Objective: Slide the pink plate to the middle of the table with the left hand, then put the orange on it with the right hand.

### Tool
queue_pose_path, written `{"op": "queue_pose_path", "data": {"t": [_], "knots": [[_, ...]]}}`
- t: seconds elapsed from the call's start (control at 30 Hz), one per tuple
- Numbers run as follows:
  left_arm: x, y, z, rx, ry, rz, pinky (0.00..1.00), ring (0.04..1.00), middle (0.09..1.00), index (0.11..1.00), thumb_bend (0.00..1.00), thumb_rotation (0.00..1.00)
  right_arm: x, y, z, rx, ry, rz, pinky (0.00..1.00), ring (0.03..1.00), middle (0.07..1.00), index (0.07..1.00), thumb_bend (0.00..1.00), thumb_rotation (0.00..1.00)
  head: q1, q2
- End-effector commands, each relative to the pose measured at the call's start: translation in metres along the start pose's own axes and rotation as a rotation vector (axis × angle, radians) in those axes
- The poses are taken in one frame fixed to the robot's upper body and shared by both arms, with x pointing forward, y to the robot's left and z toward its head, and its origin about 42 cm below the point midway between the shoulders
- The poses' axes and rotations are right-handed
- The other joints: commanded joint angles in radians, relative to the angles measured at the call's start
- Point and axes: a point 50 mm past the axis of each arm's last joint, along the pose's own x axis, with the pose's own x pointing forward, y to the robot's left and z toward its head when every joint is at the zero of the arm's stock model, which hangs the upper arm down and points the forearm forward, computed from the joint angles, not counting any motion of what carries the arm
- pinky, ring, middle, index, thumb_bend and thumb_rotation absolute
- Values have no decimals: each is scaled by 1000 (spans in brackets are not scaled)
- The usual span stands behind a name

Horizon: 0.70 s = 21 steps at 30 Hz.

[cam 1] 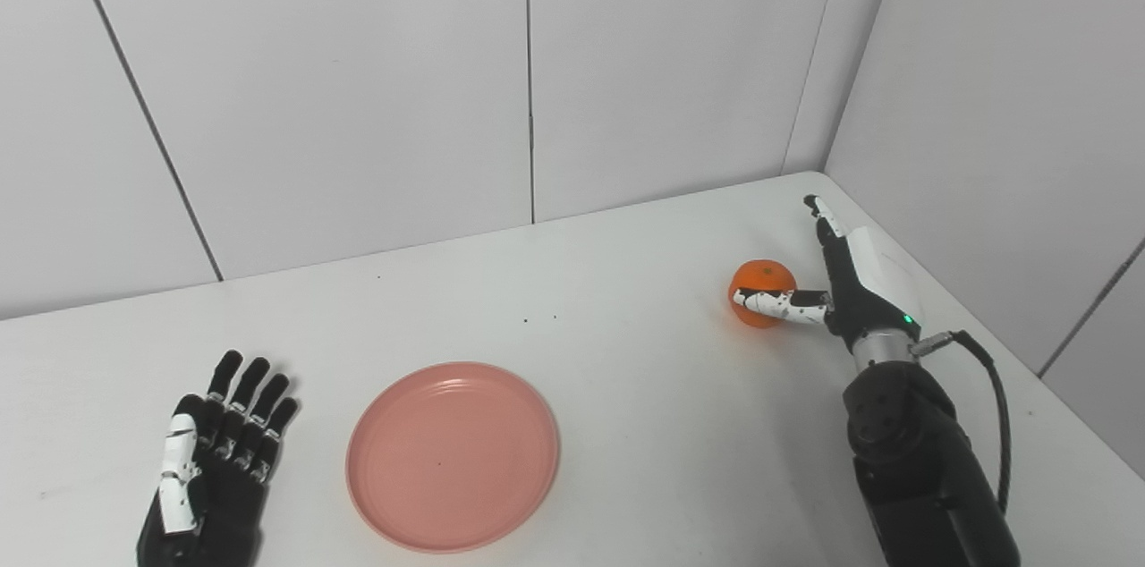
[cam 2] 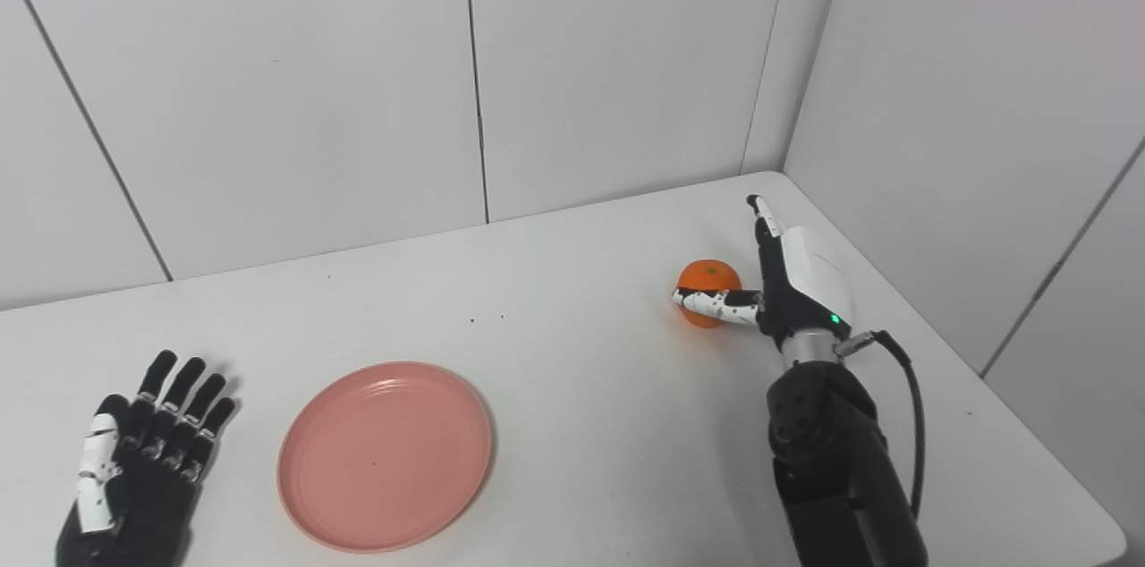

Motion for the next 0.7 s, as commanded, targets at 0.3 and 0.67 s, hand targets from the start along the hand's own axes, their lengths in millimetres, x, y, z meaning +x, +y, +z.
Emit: {"op": "queue_pose_path", "data": {"t": [0.3,0.67], "knots": [[-9,6,-6,-22,75,44,966,951,963,952,339,1000,23,-9,10,-23,-27,-29,721,847,909,918,1000,383,8,15],[-9,2,1,-10,76,50,976,951,958,948,325,1000,29,1,12,-26,-20,28,704,839,907,910,1000,414,14,27]]}}
